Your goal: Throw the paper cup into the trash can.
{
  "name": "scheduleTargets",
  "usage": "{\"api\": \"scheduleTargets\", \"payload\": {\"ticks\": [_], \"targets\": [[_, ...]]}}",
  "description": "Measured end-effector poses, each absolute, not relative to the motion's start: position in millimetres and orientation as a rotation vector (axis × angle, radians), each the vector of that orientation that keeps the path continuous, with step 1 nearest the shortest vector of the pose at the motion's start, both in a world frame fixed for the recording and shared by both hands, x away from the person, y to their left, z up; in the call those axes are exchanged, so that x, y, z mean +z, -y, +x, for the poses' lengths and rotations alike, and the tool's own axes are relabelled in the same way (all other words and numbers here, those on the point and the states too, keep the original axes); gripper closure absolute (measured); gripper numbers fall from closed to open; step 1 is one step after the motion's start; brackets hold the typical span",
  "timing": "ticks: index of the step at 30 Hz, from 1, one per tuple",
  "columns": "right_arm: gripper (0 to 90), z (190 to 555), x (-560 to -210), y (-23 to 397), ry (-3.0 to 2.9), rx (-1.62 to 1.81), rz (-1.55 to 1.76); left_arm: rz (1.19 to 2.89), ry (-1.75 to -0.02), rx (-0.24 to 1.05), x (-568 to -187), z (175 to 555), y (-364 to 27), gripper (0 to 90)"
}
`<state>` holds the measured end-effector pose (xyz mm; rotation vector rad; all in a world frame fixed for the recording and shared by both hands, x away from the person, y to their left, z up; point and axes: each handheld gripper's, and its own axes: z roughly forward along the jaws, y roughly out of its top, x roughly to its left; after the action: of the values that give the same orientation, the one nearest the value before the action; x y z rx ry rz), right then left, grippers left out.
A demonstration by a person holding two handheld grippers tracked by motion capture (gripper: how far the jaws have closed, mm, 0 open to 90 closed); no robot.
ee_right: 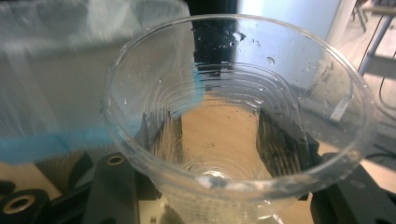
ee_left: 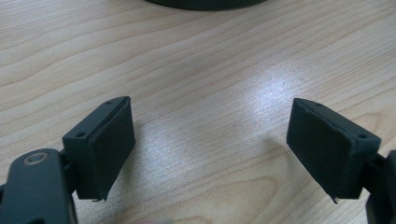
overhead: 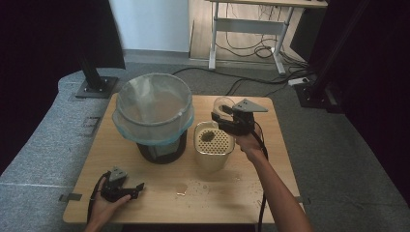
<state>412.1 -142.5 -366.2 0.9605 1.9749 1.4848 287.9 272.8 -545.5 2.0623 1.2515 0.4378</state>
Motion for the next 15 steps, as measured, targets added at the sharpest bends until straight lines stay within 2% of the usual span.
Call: {"api": "scheduleTargets", "payload": {"ticks": [12,15], "targets": [[45.0,409,-314,122,-1.909,1.559,0.865,2.063,-1.253,0.439,-545,288,-273,15.0],[44.8,411,-293,103,-1.899,1.574,0.824,2.062,-1.253,0.44,-545,288,-273,15.0]]}}
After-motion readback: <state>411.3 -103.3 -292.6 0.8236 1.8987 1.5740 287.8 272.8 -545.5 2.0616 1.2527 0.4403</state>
